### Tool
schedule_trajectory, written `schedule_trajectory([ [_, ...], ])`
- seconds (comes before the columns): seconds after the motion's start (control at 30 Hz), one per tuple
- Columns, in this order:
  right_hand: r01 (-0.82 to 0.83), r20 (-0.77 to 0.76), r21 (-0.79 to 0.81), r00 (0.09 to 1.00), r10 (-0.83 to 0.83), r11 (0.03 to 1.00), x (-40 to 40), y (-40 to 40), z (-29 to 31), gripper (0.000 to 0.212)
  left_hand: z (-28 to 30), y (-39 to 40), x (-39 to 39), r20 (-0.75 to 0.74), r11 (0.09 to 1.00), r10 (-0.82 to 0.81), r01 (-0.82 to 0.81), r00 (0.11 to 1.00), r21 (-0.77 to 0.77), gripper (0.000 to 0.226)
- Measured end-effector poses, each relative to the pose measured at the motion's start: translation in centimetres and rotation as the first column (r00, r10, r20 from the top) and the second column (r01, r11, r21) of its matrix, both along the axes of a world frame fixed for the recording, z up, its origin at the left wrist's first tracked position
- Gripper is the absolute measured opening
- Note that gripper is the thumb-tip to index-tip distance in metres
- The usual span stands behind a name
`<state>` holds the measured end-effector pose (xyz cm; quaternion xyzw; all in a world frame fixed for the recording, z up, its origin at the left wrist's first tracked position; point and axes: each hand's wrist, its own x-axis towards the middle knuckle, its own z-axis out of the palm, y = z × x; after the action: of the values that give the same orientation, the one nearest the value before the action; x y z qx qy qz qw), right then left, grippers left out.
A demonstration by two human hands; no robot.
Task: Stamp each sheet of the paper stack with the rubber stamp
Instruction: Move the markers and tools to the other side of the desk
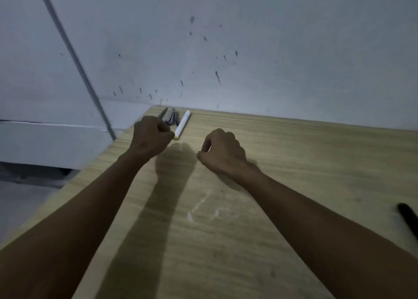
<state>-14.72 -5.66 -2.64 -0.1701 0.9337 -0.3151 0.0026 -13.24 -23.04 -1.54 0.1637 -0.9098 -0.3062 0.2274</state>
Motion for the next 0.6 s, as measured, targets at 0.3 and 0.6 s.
schedule_trajectory([
  [0.3, -0.025, 0.053, -0.056, 0.998, 0.028, 0.998, -7.5, -7.9, -0.5, 0.016, -1.0, -5.1, -9.1, 0.063, 0.995, 0.075, -0.071, 0.995, -0.064, 0.020],
  [0.6, -0.037, -0.004, 0.108, 0.999, 0.037, 0.993, -9.7, -10.9, -1.0, 0.034, -2.2, -5.0, -13.7, 0.273, 0.968, 0.170, -0.109, 0.947, -0.227, 0.041],
])
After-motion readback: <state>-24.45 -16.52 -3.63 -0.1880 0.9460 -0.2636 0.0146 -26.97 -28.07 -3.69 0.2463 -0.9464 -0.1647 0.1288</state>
